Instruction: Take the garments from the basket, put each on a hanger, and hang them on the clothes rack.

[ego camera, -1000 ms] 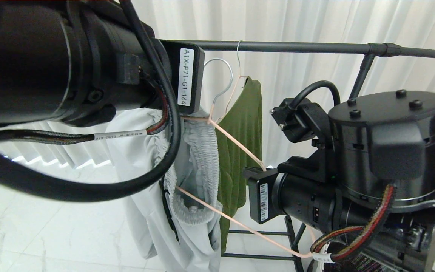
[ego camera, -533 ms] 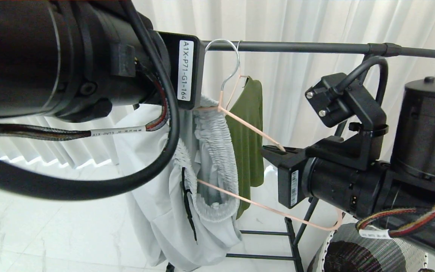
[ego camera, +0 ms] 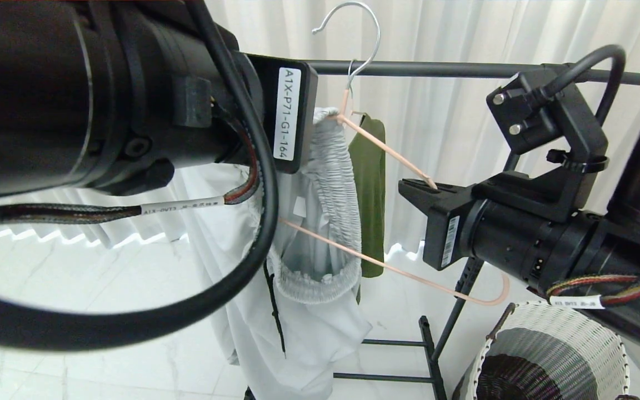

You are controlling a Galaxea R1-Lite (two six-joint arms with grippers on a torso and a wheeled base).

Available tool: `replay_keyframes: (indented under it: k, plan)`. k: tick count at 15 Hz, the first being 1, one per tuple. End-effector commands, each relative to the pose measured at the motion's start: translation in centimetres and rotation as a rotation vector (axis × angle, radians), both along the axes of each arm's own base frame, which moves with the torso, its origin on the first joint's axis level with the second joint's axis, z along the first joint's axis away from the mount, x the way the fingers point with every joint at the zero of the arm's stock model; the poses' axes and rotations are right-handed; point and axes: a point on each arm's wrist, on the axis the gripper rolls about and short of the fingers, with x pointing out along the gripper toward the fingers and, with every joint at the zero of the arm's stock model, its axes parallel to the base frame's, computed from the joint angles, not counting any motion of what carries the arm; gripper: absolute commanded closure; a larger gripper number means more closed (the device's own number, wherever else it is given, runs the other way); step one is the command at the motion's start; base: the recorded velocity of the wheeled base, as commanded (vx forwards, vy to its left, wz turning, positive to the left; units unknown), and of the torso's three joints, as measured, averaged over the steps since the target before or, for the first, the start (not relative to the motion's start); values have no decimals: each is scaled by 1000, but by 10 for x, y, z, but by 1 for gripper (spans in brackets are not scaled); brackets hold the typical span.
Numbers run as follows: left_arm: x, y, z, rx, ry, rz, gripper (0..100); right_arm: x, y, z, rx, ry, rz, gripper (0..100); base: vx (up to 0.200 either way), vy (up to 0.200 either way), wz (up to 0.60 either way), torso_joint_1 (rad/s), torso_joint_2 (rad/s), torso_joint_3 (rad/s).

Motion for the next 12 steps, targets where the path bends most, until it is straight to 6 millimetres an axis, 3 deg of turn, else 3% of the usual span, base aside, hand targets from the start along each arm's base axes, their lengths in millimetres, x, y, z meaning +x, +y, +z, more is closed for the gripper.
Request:
replay_keyframes:
  k: [1,10,11,12]
  plan:
    - [-1,-2,-6,21,10,-7,100,2,-2,3,7,-14,-8,100,0,0,0,0,0,0]
    - [0,-5,-14,53,26,-8,100,-5,-11,16,8,-94,12,100,0,0,0,0,0,0]
    - [0,-5,-14,53,26,-8,0,-7,-12,18,8,-105,25,100,0,0,0,0,0,0]
    - [0,-5,-14,53,26,-8,0,-7,-12,19,-1,-115,34,100,0,0,0,0,0,0]
